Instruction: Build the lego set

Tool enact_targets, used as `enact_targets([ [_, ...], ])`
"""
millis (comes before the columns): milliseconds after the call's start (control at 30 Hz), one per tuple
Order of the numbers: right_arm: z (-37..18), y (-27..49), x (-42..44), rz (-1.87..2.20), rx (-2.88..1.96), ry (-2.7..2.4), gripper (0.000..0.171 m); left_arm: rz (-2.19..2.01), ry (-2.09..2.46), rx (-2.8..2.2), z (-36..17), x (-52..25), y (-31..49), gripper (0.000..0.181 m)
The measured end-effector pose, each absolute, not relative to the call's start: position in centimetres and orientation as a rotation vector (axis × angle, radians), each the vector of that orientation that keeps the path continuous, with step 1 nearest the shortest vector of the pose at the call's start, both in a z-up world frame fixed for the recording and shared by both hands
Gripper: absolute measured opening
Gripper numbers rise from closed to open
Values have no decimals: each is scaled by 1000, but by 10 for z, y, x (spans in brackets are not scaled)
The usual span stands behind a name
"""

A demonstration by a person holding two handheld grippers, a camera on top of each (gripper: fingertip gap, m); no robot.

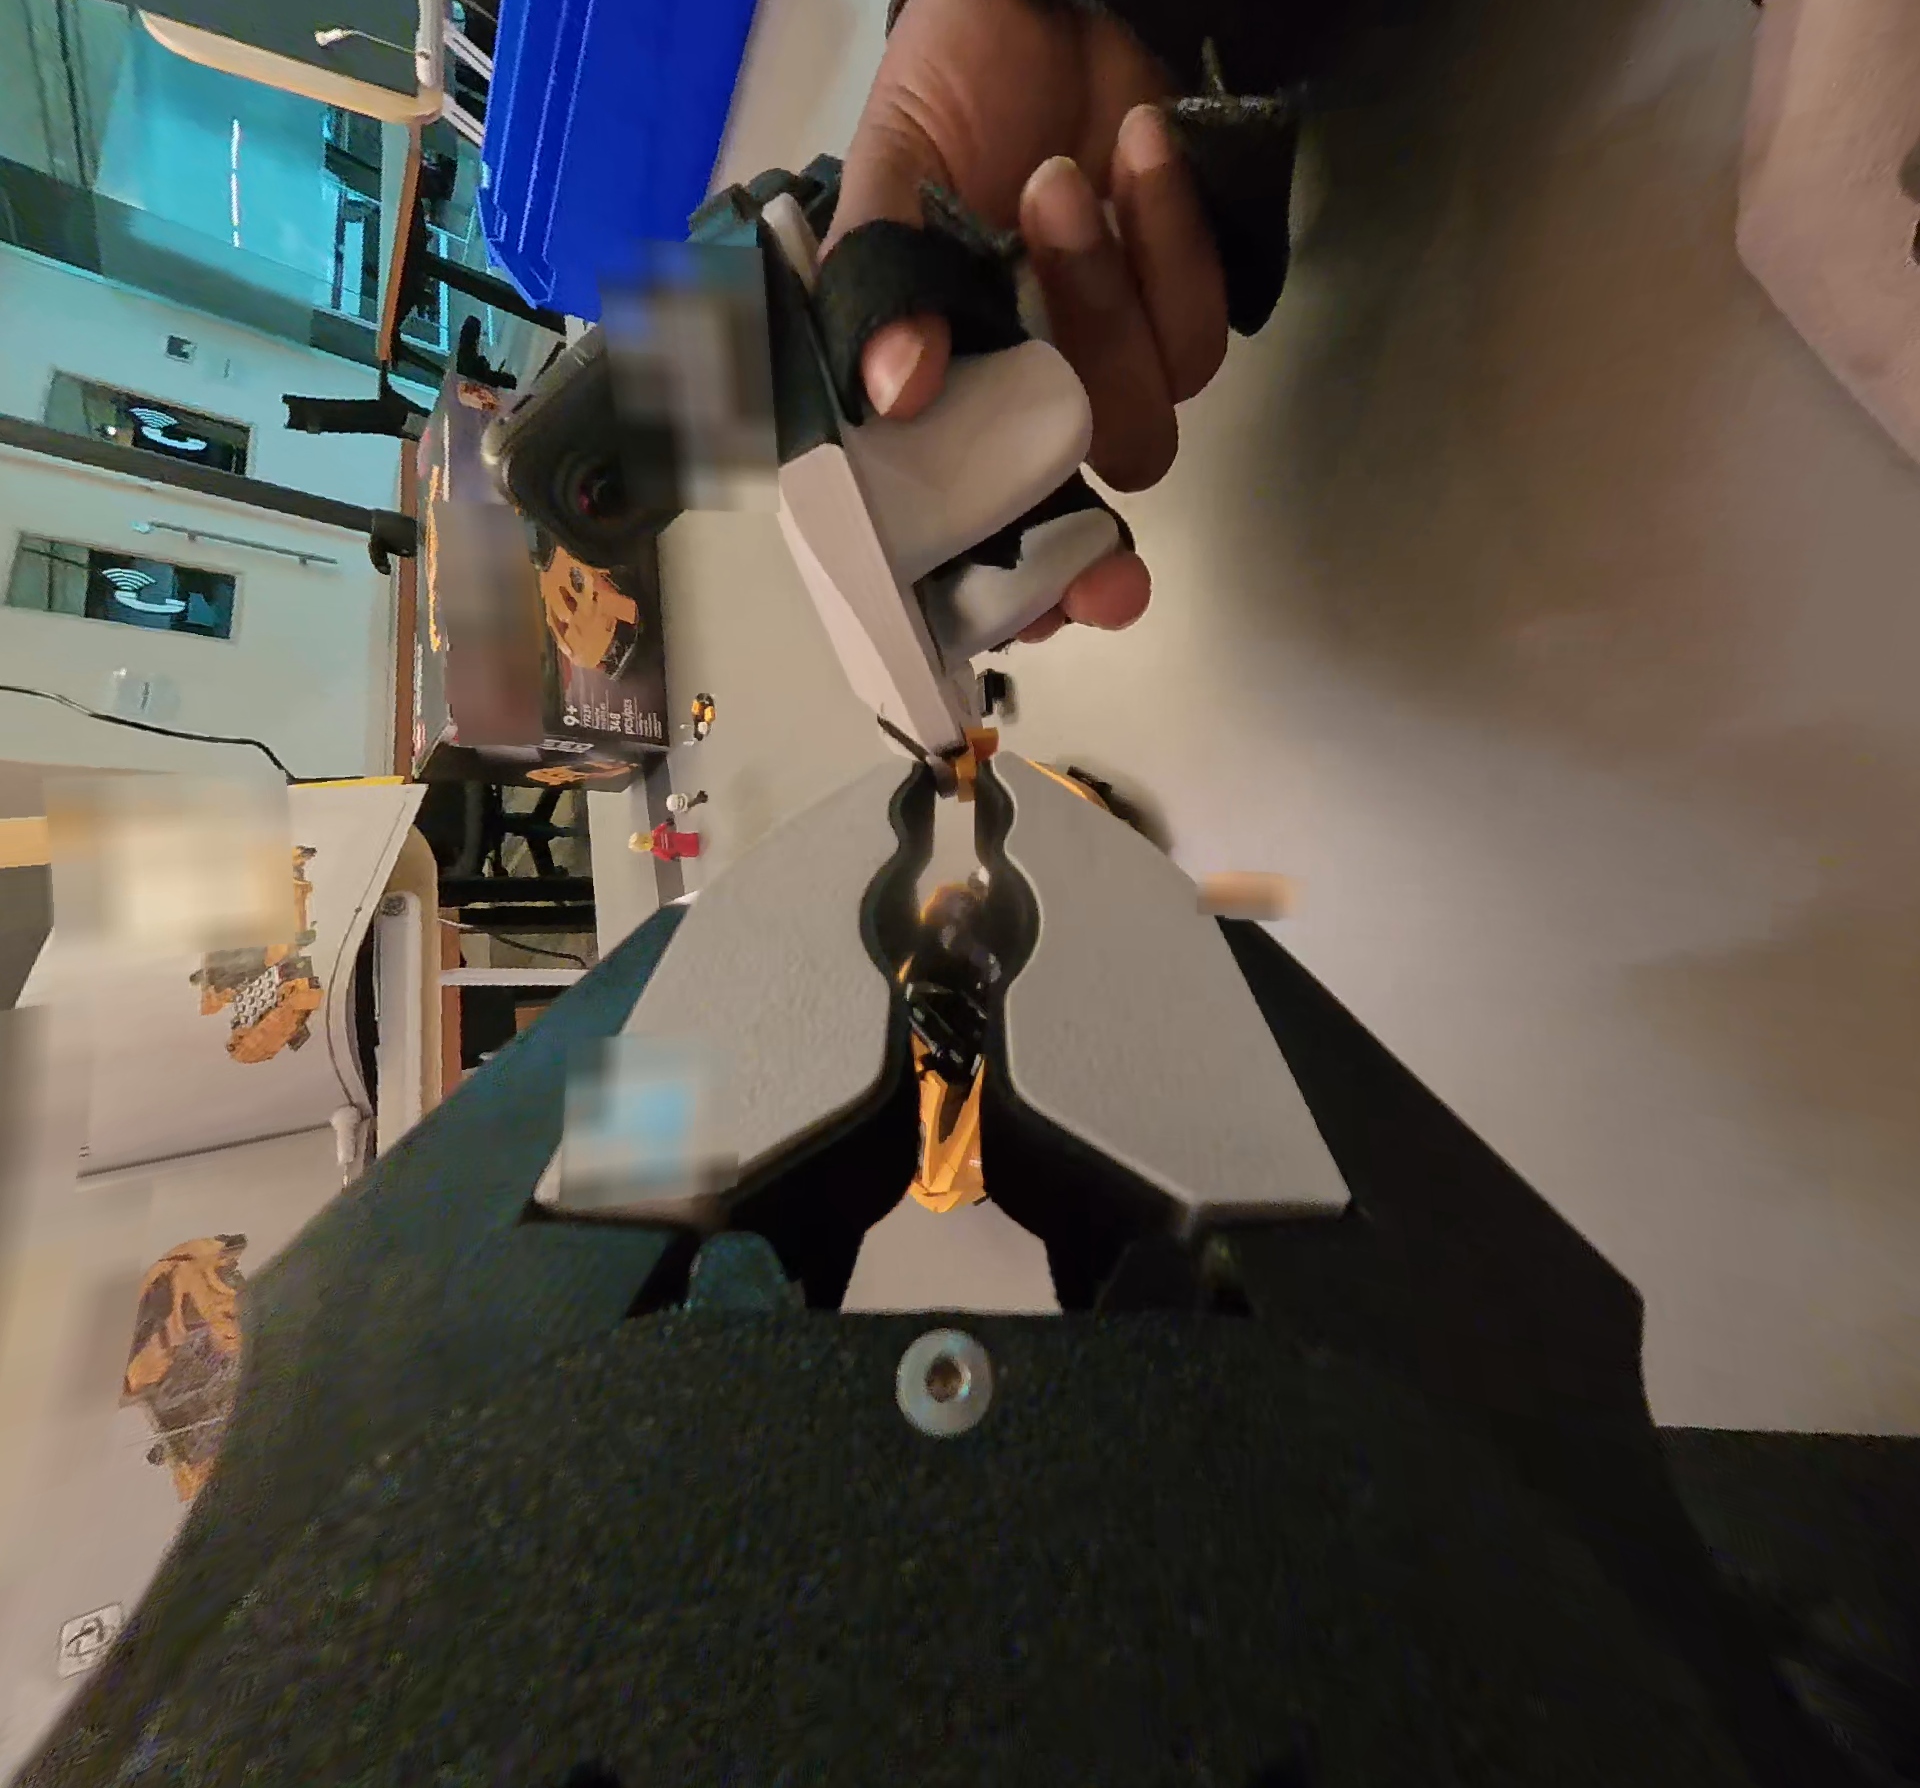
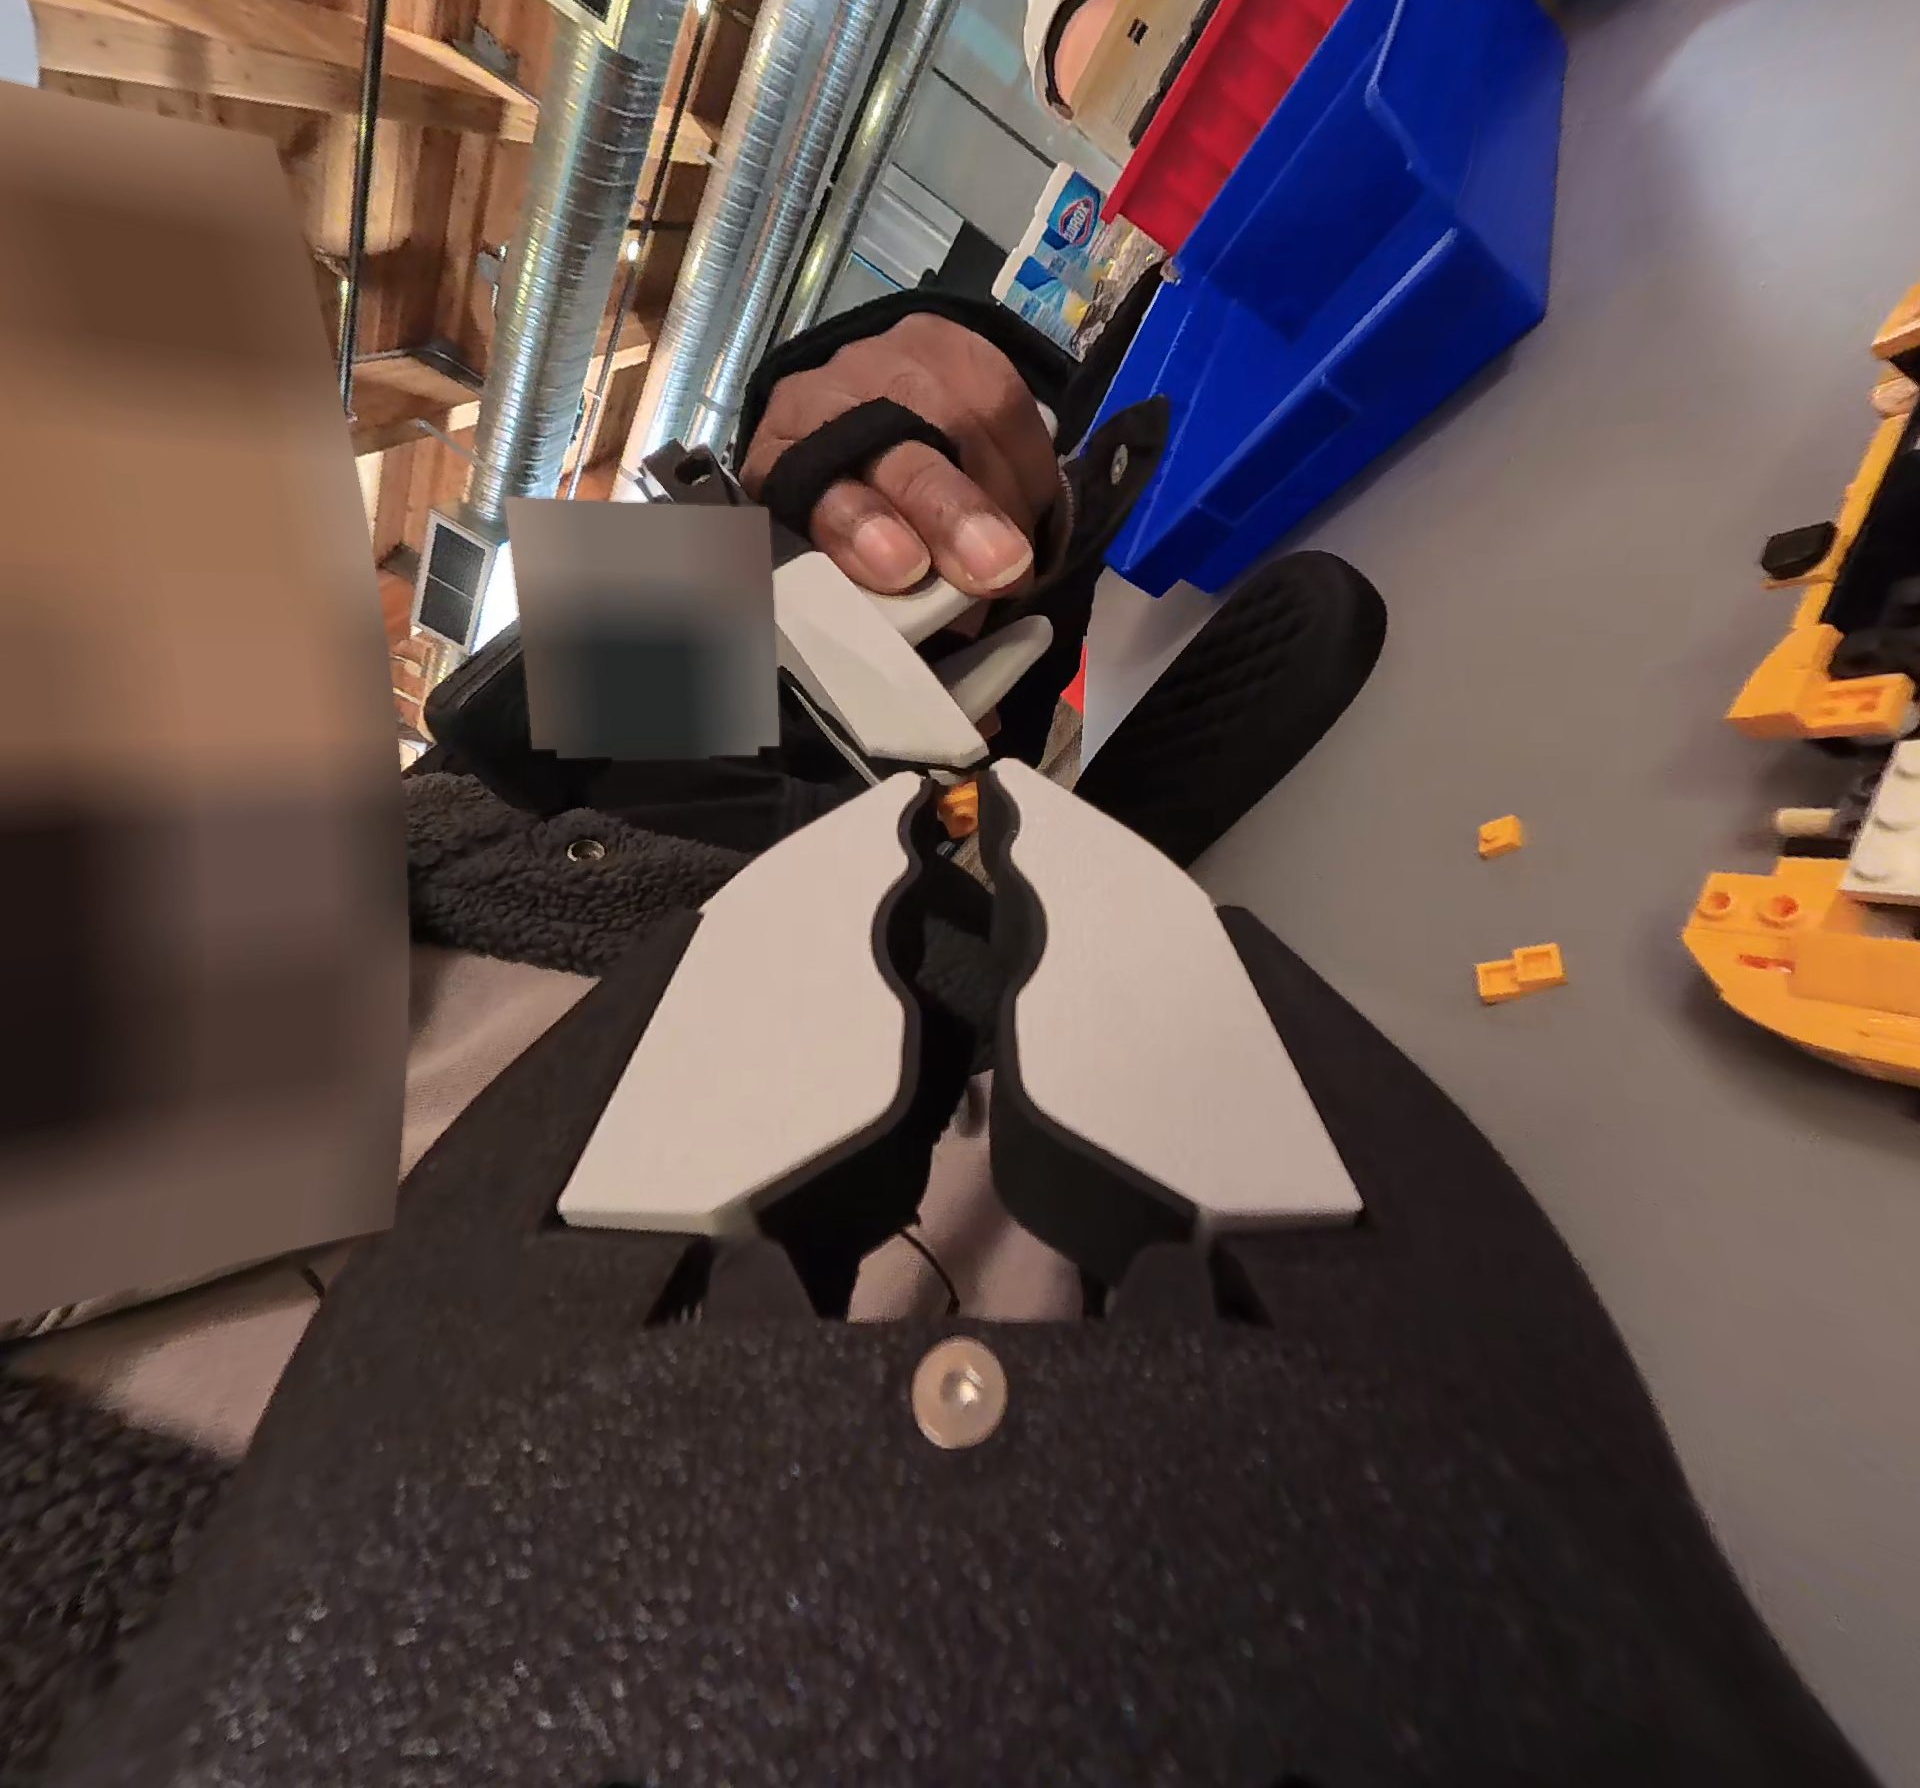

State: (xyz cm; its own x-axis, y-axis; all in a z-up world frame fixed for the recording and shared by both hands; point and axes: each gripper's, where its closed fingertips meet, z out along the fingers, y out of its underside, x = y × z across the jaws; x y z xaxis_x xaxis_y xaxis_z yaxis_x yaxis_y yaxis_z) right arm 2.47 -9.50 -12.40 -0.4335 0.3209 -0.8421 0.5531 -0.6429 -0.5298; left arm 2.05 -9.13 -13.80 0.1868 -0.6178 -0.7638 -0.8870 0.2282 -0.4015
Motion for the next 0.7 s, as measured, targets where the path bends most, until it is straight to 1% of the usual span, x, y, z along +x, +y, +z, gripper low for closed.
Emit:
enact_targets([
  [100, -121, -93, 25, -2230, 1585, 1278, 6, 333, 1470, -1473, -135, 20, -89, 7],
  [233, -109, -89, 27, -2350, 1543, 1423, 9, 160, 1287, -1505, -124, 20, -85, 8],
  [400, -100, -84, 33, -2485, 1516, 2019, 16, -54, 1117, -1557, -122, 17, -82, 8],
  [500, -108, -81, 30, -2388, 1552, 2563, 19, -171, 1044, -1583, -120, 17, -82, 7],
  [600, -112, -83, 28, -2283, 1517, 2906, 13, -244, 1022, -1594, -121, 20, -83, 7],
  [700, -115, -89, 28, -2242, 1450, 2993, 8, -266, 1030, -1603, -124, 25, -84, 7],
])
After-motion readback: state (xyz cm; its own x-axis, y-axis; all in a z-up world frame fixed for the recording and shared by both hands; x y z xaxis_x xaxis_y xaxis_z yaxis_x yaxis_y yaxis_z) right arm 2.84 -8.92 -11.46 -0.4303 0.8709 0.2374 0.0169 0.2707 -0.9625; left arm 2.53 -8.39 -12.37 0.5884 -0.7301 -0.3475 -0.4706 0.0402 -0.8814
